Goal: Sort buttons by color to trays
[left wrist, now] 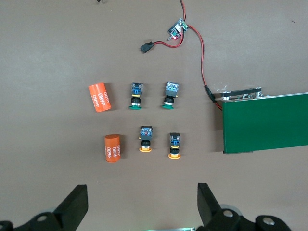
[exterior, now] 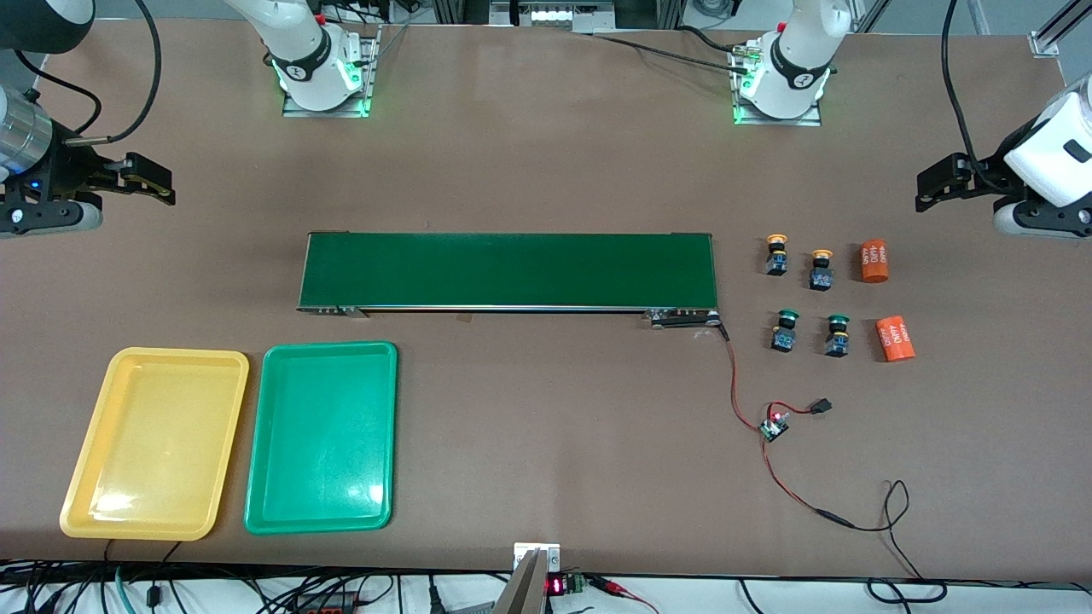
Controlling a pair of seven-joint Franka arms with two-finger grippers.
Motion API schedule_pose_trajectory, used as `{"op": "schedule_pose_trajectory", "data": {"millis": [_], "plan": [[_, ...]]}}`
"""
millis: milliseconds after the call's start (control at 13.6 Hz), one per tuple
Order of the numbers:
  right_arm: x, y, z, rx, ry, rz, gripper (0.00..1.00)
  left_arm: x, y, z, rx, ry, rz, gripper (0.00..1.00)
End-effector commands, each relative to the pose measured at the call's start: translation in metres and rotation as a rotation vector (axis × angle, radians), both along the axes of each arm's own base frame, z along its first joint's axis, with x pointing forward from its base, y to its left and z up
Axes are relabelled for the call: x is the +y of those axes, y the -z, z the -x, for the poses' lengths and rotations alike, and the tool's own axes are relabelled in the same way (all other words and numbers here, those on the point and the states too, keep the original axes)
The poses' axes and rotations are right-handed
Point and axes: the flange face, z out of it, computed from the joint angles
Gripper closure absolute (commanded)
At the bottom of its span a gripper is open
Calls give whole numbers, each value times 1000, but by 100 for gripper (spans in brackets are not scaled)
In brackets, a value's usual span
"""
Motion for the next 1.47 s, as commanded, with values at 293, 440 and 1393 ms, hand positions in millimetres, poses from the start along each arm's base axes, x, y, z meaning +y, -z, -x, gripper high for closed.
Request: {"op": "schedule_pose_trajectory", "data": {"millis": [293, 440, 1393], "plan": [[1, -3, -1, -9, 4, 12, 0, 1, -7, -1, -10, -11, 8, 0], [1, -3, -1, -9, 4, 11, 0, 3, -2, -1, 2, -14, 4, 0], [2, 1, -4, -8, 4, 4, 0, 68, 192, -26, 71, -101, -2, 0]]}}
